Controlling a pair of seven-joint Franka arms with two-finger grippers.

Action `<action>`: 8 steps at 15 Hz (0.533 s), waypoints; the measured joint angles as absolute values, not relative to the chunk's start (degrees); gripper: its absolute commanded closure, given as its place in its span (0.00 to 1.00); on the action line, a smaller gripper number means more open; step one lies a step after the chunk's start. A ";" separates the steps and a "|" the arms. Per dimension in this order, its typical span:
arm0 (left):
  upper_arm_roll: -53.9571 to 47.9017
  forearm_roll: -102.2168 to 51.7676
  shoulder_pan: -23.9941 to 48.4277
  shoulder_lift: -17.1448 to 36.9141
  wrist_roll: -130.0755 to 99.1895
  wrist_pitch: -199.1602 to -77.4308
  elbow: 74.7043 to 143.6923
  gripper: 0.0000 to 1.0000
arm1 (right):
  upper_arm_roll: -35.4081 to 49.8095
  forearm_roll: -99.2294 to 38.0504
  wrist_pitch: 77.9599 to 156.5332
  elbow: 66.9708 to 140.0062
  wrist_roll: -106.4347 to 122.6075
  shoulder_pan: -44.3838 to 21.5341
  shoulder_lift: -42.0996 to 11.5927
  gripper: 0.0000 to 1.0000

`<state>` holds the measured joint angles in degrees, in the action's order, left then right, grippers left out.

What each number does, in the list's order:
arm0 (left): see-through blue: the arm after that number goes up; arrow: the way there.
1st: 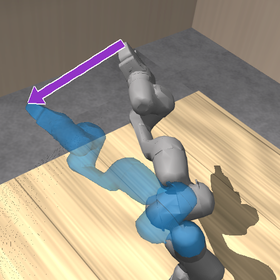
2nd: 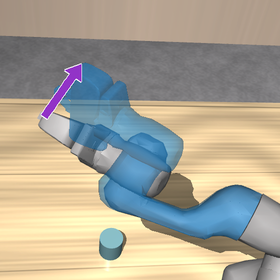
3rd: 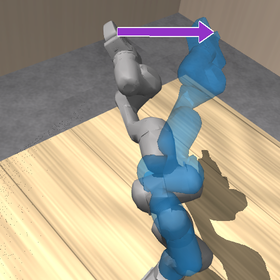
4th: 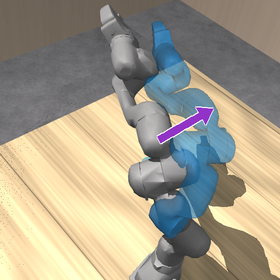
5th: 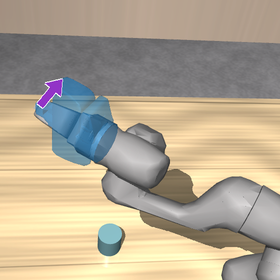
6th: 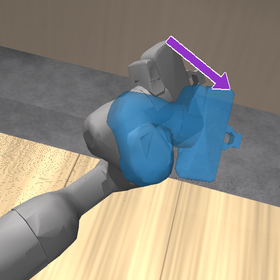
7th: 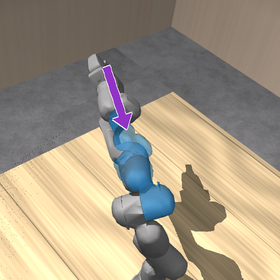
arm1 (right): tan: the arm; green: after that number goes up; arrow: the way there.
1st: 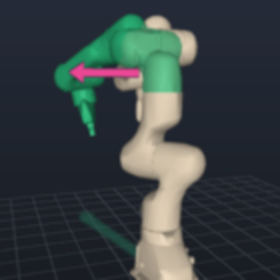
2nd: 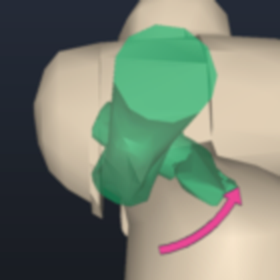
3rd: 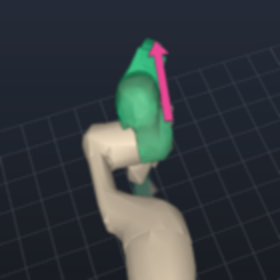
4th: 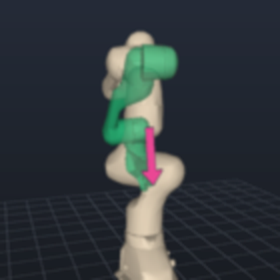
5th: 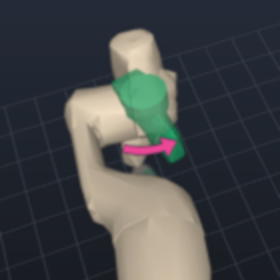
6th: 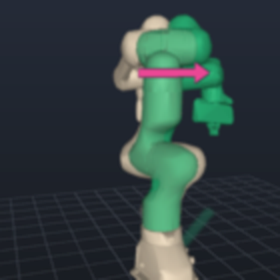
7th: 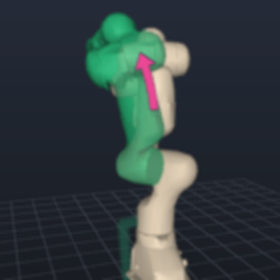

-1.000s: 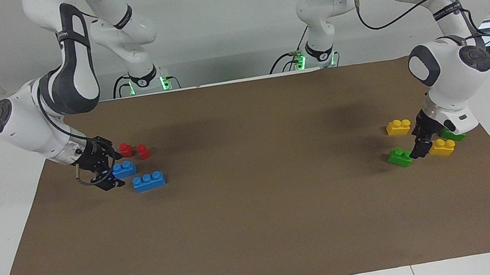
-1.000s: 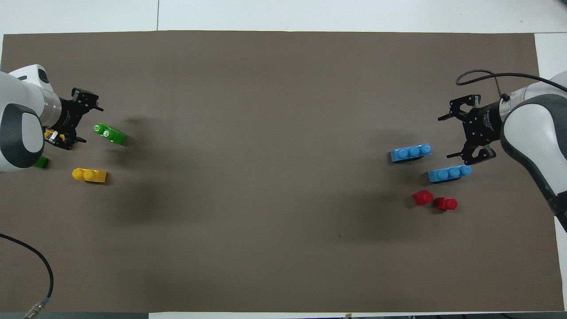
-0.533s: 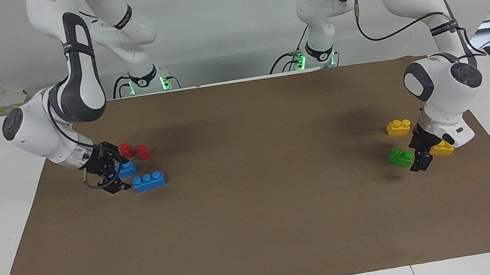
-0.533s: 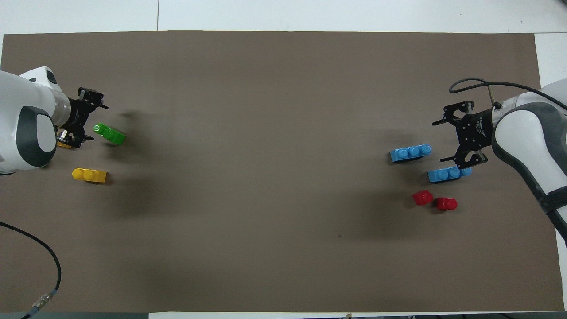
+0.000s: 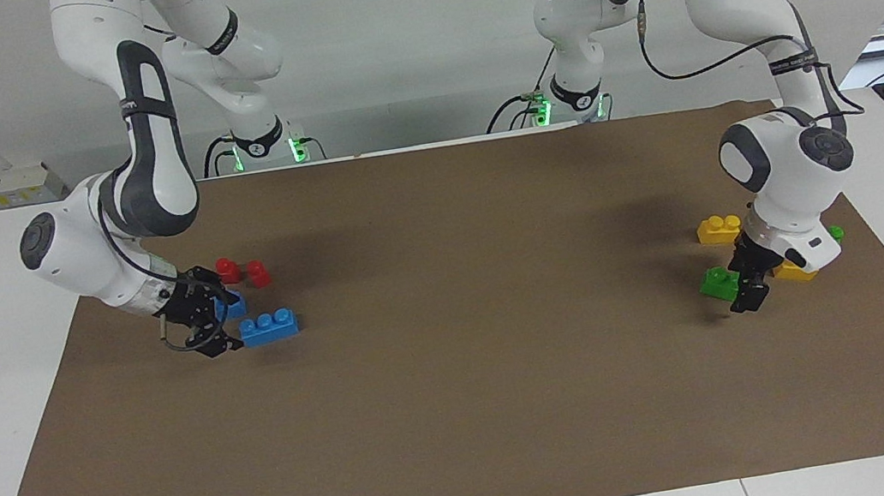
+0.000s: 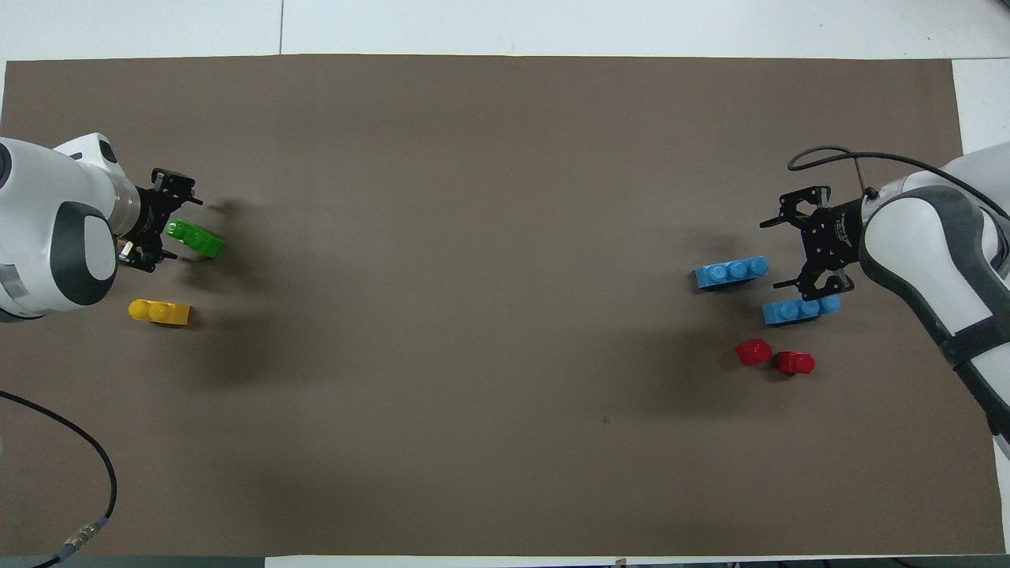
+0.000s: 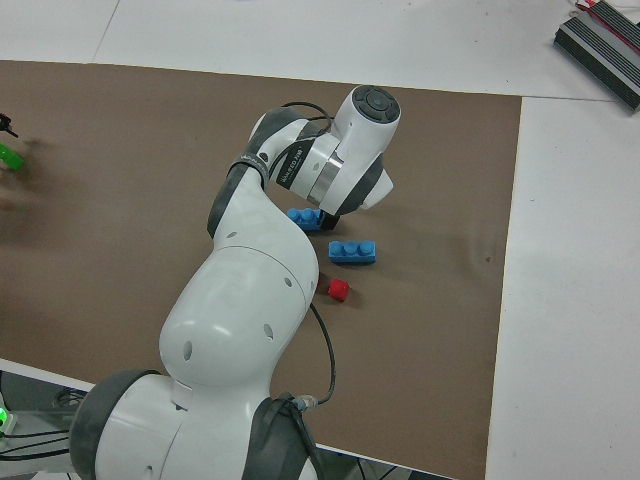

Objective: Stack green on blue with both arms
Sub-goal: 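Grasp the green brick with the left gripper while the right gripper grasps the blue brick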

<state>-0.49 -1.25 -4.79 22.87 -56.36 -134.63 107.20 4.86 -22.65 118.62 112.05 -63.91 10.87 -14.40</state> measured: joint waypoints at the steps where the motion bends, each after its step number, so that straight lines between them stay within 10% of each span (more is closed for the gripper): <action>1: -0.49 -1.25 -4.79 22.87 -56.37 -134.72 107.20 0.00 | 4.91 -22.69 119.17 112.27 -63.89 10.85 -14.44 0.04; 5: -0.49 -1.25 -4.79 22.87 -56.40 -135.58 107.38 0.02 | 5.15 -23.06 121.64 113.58 -63.63 10.78 -14.92 0.04; 8: -0.49 -1.25 -4.79 22.88 -56.45 -137.17 108.34 0.32 | 5.19 -23.23 122.82 114.15 -62.83 10.78 -15.63 0.04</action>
<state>-0.49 -1.25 -4.79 22.88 -56.45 -137.17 108.34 5.19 -23.23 122.82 114.15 -62.83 10.78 -15.63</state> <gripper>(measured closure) 0.062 0.000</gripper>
